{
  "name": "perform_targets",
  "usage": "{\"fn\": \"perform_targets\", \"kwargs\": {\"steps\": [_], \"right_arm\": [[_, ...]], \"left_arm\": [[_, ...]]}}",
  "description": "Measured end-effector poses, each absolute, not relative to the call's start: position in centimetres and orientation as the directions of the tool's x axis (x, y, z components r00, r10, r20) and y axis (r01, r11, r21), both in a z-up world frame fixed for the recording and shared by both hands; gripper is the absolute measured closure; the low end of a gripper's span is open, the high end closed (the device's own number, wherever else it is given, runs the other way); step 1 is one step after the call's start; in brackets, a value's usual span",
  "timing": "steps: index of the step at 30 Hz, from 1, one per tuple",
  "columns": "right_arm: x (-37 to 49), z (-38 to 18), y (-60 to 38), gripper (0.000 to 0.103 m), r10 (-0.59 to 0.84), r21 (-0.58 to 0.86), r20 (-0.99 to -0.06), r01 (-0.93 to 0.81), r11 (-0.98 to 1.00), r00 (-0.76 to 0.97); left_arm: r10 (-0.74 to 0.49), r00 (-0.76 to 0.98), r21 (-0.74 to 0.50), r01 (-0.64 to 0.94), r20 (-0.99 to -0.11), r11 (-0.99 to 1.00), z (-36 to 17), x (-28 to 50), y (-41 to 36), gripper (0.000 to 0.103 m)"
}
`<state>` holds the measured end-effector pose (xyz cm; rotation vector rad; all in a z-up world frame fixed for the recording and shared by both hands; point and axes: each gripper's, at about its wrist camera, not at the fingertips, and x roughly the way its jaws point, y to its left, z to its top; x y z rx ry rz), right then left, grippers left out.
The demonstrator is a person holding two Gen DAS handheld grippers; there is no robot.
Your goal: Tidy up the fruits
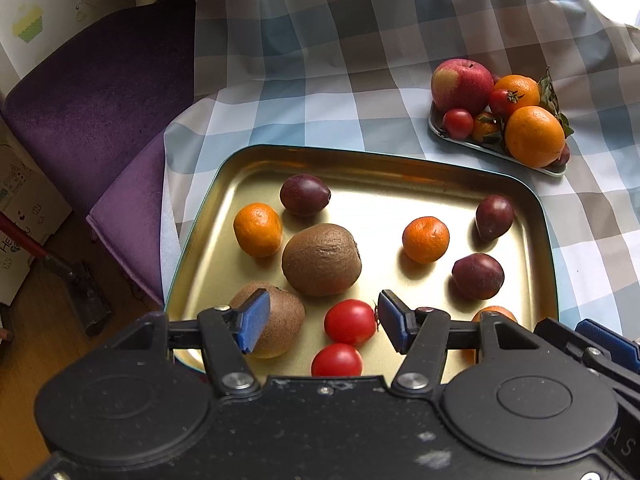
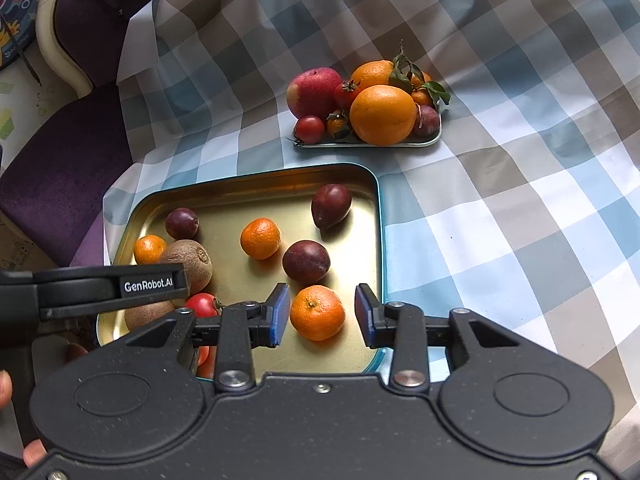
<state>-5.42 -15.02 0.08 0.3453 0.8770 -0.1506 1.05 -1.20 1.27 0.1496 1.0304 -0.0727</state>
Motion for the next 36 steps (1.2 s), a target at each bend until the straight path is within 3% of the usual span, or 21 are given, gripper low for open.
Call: {"fn": "perform_targets", "kwargs": {"steps": [36], "right_arm": [[-5.1, -0.7, -14.9, 0.057, -0.003, 0.208, -0.787, 0.270, 0.940, 0.617]], "left_arm": [[0.004, 0.509, 0.083, 0.132, -0.861, 0.988, 0.9, -0.2, -1.0, 0.037]]}}
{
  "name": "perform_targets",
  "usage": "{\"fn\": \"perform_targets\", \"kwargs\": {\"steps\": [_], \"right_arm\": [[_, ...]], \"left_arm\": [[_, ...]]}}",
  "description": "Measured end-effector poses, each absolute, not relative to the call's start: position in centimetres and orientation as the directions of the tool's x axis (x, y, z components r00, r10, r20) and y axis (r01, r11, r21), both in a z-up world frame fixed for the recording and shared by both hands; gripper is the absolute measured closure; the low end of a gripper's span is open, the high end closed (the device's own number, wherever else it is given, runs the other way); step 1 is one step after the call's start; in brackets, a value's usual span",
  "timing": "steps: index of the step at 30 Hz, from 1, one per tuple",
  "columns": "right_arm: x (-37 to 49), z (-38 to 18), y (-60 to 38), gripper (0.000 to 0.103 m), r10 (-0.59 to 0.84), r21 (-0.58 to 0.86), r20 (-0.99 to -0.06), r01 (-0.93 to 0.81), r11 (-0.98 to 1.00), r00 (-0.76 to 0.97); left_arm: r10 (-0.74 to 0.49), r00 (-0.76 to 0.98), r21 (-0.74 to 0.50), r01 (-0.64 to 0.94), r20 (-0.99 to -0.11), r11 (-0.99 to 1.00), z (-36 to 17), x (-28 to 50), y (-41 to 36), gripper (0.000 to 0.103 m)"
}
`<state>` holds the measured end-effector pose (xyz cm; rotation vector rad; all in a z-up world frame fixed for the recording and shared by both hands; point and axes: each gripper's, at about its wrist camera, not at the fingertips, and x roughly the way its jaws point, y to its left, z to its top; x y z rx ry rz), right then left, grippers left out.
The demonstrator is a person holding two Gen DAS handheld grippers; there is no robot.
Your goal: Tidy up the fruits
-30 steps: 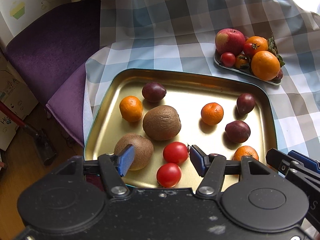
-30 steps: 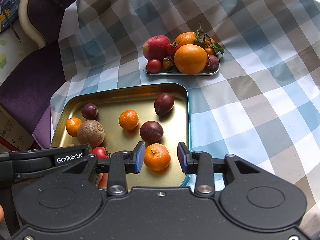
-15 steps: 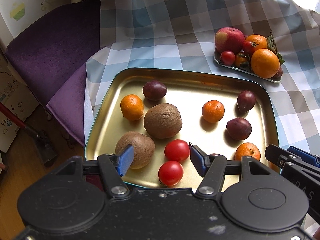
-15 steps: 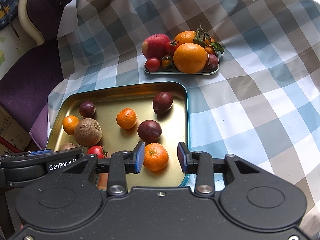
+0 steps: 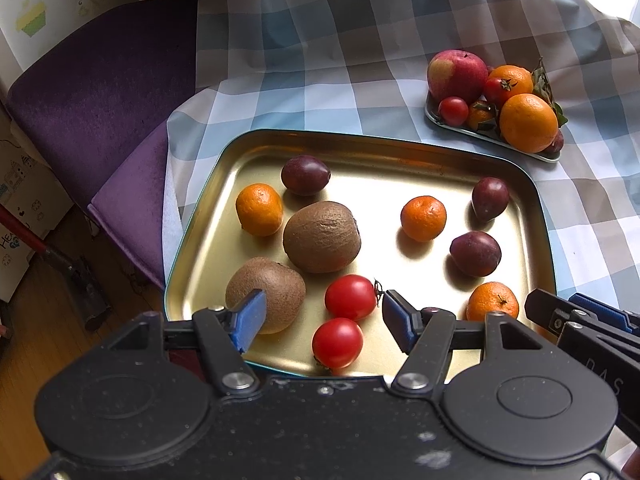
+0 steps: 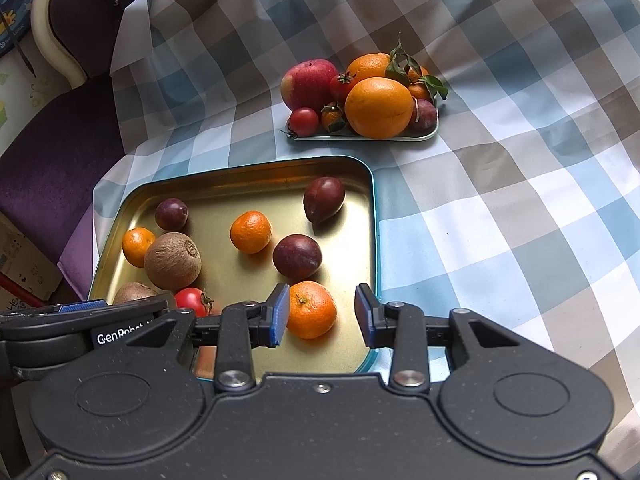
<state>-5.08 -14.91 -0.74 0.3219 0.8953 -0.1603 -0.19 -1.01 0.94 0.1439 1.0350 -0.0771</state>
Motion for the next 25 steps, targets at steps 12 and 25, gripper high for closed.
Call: {"fn": "perform_targets", "kwargs": {"steps": [12, 25], "right_arm": [[-5.05, -0.97, -14.75, 0.057, 0.003, 0.206, -0.793, 0.263, 0.942, 0.610], [-4.98, -1.47, -14.73, 0.057, 0.008, 0.205, -0.801, 0.262, 0.943, 0.599]], "left_arm": [[0.001, 0.508, 0.084, 0.141, -0.861, 0.986, 0.87, -0.28, -1.21, 0.036], [-0.003, 0.506, 0.081, 0.144, -0.862, 0.986, 0.92, -0.32, -1.34, 0.036]]}}
